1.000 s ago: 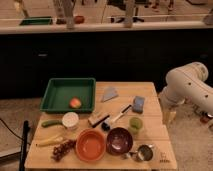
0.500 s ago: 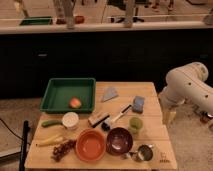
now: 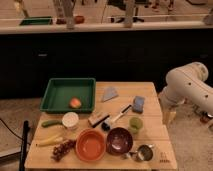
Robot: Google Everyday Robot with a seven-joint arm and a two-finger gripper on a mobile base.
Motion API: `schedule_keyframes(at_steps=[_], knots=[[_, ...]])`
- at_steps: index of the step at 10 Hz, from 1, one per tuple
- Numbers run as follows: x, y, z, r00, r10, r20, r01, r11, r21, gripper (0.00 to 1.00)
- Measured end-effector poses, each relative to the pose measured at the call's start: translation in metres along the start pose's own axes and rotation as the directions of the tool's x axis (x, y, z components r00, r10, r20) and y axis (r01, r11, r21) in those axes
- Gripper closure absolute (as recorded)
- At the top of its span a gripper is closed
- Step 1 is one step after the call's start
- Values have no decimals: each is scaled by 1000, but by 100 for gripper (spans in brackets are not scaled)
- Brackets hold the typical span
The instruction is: Wipe purple bowl with towel
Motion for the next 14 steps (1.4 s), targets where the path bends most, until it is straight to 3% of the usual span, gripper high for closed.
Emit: schedule_keyframes(at_steps=[3,4,8,11,14], knots=[[-6,-3,1,1000,-30,-3,30,999,9,20],[-23,-7,0,997,-75,1,75,997,16,20],[-33,-7,0,994,-113,1,113,993,29,20],[-64,-19,3,985,-172,1,171,984,44,20],[-74,-23,5,981,-194,1,193,980,50,20]])
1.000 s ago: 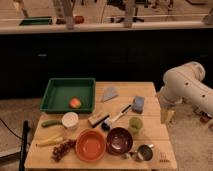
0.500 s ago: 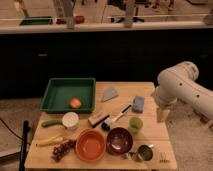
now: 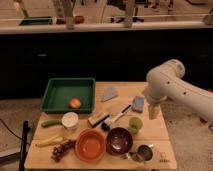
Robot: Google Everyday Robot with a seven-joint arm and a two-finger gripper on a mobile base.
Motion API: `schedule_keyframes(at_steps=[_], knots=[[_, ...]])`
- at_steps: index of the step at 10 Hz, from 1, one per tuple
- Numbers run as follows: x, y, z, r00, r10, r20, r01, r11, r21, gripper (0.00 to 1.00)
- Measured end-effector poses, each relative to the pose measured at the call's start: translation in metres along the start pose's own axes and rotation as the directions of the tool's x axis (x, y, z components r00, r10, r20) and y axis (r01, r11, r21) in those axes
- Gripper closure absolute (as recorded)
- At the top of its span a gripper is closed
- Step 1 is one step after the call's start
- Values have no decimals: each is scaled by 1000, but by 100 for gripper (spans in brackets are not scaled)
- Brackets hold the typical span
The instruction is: Wipe purple bowl with towel
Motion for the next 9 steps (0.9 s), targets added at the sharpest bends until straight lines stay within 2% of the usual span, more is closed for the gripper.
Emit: schedule_keyframes(at_steps=[1,3,5,7,9], knots=[[-9,-4,2,1000,-12,2,12,1000,5,20],[-7,-7,3,1000,-24,2,24,1000,11,20],[-22,-17,8,999,-51,4,51,999,16,20],[-46,-30,12,996,-84,8,83,996,25,20],[-49,-31,14,996,-83,12,83,996,32,20]])
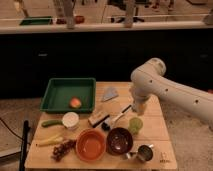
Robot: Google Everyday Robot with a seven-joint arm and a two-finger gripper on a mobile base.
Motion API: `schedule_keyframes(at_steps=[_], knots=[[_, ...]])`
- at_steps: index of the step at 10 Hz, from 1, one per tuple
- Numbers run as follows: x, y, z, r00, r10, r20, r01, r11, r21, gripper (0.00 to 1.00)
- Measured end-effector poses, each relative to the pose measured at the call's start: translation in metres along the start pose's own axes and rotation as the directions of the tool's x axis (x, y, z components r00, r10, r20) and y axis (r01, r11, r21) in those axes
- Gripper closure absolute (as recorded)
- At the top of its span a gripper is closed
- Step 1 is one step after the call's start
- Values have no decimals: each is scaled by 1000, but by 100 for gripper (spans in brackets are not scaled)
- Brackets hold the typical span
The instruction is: Wipe purple bowl with towel
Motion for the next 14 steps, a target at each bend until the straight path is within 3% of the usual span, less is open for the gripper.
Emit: schedule_keyframes(at_steps=[2,5,9,12,14], knots=[[1,-6,5,1000,-19,-3,19,1000,-2,20],[-27,-25,16,999,-39,6,39,999,8,20],[-28,-33,25,998,-55,8,55,998,9,20],[-49,-48,35,997,-71,14,71,997,13,20],[-50,-53,41,997,-75,17,75,997,12,20]])
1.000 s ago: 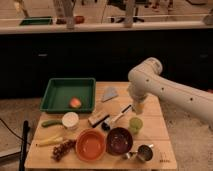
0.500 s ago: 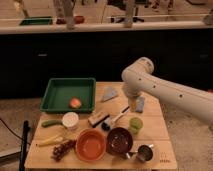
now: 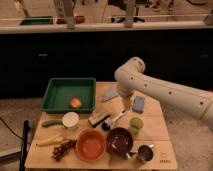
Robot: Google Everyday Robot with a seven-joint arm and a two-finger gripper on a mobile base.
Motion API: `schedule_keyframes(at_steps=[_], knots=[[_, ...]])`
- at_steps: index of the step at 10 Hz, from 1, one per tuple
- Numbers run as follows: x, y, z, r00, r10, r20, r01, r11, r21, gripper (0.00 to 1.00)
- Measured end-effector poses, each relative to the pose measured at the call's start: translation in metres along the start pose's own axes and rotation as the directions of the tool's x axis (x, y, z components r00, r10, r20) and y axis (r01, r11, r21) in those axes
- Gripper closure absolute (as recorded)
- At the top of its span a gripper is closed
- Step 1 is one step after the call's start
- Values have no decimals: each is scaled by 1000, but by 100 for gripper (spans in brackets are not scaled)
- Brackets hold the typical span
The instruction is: Wipe purple bowl with towel
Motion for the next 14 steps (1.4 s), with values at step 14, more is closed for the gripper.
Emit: schedule_keyframes(at_steps=[14], knots=[[-14,-28,48,999,-29,21,30,999,-32,20]])
